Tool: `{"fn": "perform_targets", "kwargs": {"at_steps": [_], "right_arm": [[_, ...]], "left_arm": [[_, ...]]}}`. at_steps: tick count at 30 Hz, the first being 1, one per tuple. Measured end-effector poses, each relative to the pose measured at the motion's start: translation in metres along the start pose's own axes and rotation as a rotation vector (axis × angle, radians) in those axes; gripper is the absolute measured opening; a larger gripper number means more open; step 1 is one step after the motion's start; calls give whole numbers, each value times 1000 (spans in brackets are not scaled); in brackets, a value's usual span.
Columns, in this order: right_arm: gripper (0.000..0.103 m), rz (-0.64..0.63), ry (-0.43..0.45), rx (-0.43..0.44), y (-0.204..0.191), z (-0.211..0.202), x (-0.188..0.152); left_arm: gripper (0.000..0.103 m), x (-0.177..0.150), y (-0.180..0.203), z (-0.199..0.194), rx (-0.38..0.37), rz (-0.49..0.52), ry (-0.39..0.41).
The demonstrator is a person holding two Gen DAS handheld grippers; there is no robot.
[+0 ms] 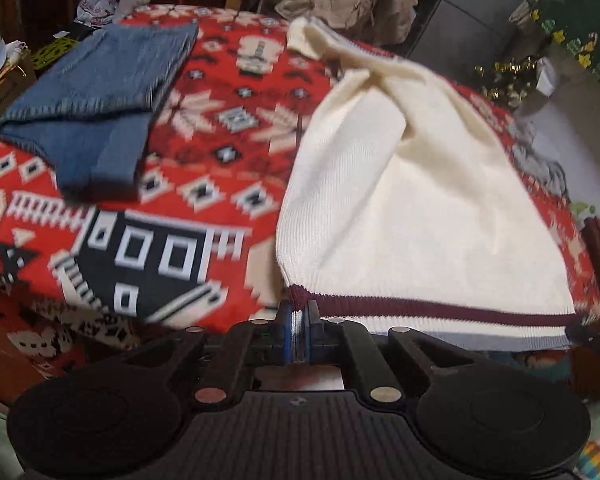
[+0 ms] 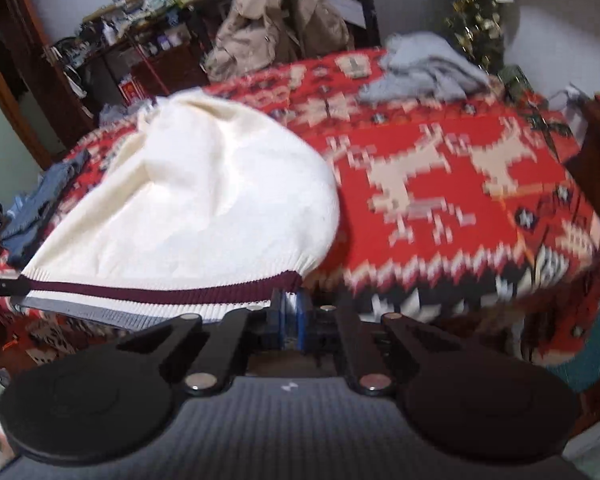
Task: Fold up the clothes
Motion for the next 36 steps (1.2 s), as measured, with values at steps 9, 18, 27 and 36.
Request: {"fn": "perform_targets", "kwargs": {"at_steps": [9,18,27,36], "right_arm": [[15,-9,28,-24,3,0,0],[46,-1,87,-39,12,-10,22],[99,-69,115,-78,6,-7,33],[102,-127,124,-106,-3,0,49]], "left_arm": [[40,1,-5,-9,86,60,88],[79,23,-7,-21,149,100,176],[93,55,-2,-10,135,155,214],[99,85,6,-4,130,208,330]]}}
Point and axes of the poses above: each gripper's, at about its wrist camera, not at the fingertips, and z roughly the way its jaws point, y to its right, x to its top, the point moved 6 cm from there along z, roughly the way its jaws point, and after that the axes turned 13 degrees about z, right-handed, at the moved point
